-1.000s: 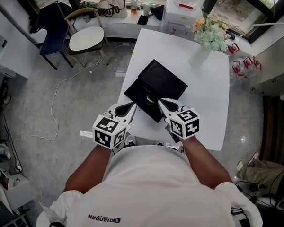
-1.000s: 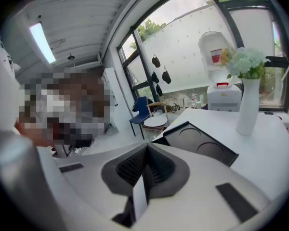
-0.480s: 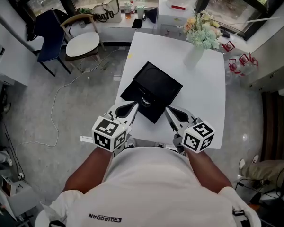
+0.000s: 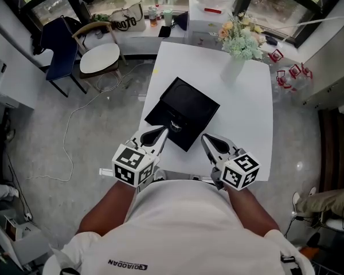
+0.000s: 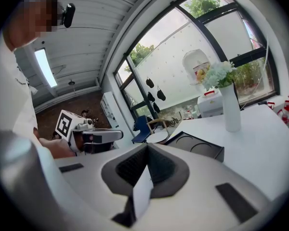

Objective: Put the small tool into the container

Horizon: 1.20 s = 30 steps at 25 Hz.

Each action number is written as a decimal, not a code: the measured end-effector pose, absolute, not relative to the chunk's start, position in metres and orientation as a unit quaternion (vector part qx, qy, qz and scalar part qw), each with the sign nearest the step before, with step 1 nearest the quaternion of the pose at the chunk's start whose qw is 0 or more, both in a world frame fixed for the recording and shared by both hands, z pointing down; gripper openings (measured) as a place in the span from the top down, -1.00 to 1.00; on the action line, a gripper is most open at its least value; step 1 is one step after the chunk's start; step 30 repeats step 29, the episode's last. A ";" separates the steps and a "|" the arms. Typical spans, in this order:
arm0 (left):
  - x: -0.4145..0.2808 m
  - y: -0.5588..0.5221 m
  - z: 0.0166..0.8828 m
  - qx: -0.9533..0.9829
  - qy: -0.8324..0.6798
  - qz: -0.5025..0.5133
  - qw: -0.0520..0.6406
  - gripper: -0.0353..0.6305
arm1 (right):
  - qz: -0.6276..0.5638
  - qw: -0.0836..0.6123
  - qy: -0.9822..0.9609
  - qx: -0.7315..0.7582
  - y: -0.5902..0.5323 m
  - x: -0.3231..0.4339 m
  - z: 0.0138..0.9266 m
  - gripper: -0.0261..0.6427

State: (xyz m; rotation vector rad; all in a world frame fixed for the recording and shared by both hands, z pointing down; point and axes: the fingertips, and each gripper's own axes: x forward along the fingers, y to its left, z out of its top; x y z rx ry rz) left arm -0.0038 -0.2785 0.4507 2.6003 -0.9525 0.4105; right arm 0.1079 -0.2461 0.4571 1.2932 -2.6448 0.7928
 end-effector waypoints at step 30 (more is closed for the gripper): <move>0.004 -0.272 0.450 0.915 -0.337 0.144 0.171 0.87 | 0.258 0.066 -0.872 0.411 -0.240 0.105 0.467 0.91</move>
